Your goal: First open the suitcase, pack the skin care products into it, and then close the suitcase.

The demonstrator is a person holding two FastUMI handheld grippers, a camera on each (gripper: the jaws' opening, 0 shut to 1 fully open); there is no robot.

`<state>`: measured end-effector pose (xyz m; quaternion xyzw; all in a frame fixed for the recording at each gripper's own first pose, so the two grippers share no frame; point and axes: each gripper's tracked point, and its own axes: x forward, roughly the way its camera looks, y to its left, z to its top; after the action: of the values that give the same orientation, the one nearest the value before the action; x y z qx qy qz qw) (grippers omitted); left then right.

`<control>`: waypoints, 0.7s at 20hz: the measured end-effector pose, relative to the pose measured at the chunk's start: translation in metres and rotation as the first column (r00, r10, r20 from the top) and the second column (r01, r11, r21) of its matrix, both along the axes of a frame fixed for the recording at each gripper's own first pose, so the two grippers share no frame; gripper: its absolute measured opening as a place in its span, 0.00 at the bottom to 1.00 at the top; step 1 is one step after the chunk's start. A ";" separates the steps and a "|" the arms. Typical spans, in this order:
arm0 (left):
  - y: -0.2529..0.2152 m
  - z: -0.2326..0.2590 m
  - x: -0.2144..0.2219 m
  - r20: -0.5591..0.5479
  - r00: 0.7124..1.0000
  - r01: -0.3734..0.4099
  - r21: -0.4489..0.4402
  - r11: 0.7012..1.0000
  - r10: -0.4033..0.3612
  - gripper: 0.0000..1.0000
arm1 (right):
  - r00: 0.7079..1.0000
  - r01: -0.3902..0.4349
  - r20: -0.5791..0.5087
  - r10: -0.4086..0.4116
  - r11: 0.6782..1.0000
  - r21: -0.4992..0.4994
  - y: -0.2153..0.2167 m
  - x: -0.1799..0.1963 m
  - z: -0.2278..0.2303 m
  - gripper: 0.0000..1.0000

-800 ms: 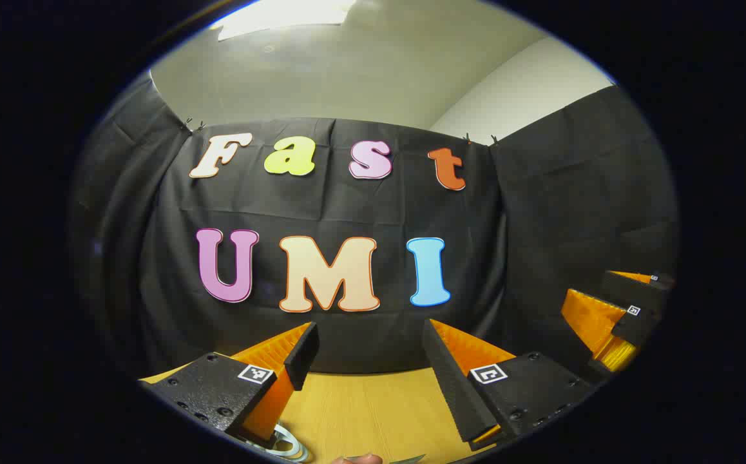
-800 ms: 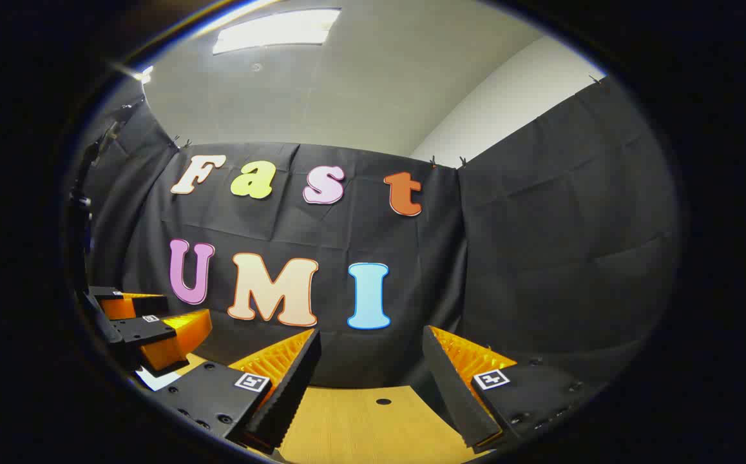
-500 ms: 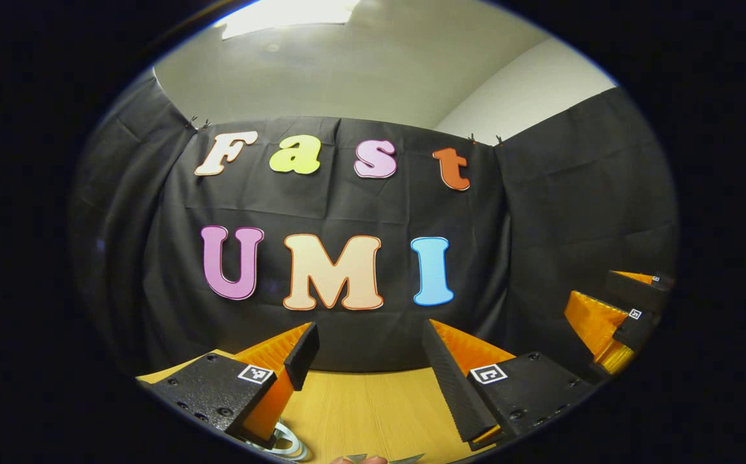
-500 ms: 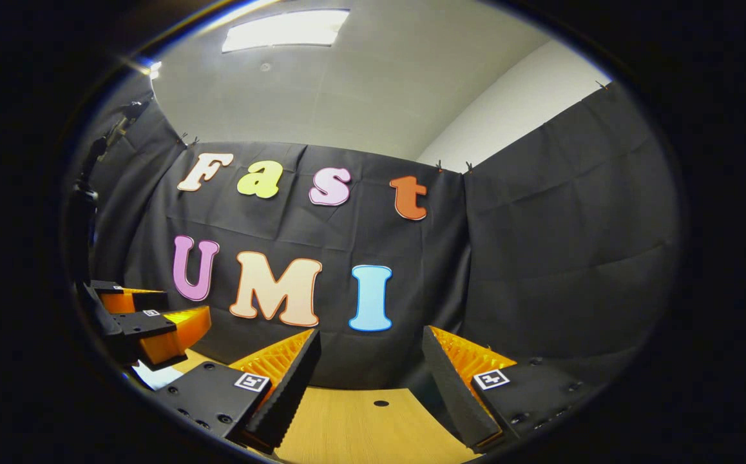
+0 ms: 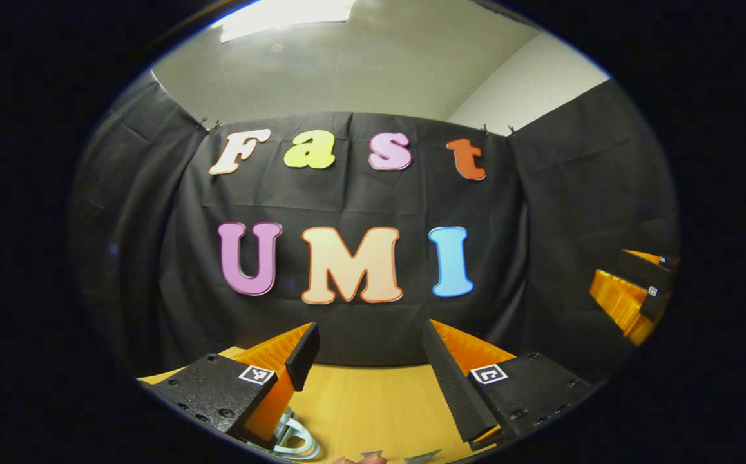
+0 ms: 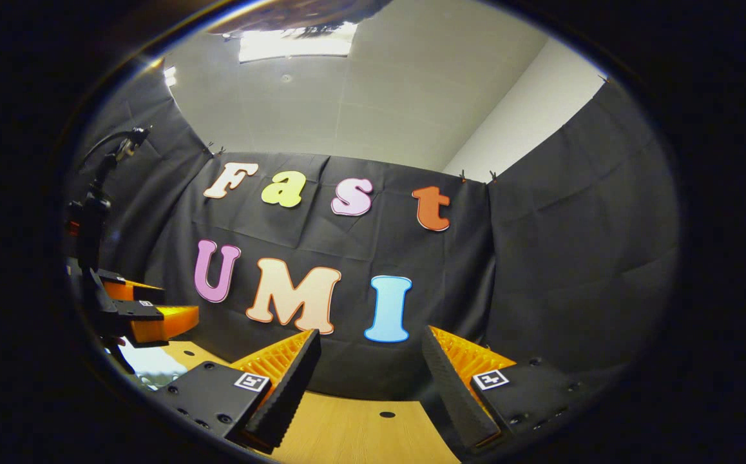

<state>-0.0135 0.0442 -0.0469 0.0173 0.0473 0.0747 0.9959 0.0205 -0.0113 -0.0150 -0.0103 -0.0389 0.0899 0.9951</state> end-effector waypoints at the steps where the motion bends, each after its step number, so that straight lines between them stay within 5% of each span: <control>1: 0.011 -0.015 -0.007 -0.041 0.999 -0.032 0.003 0.999 0.032 0.93 | 1.000 -0.008 -0.015 0.008 1.000 0.000 -0.001 0.004 -0.008 0.98; 6: 0.063 -0.108 -0.039 -0.290 0.952 -0.115 -0.030 0.993 0.102 0.94 | 0.994 -0.028 -0.100 0.031 0.999 0.029 0.011 0.015 -0.035 0.98; 10: 0.095 -0.182 -0.054 -0.480 0.869 -0.176 -0.071 0.982 0.121 0.95 | 0.984 0.010 -0.176 -0.005 1.000 0.027 0.027 0.019 -0.056 0.98; 14: 0.094 -0.237 -0.054 -0.633 0.773 -0.181 -0.145 0.973 0.050 0.96 | 0.968 0.049 -0.248 -0.045 0.999 0.010 0.039 0.019 -0.073 1.00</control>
<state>-0.0671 0.1385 -0.2837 -0.0609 0.3827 0.1210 0.9139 0.0398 0.0282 -0.0885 0.0081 0.0854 0.0668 0.9941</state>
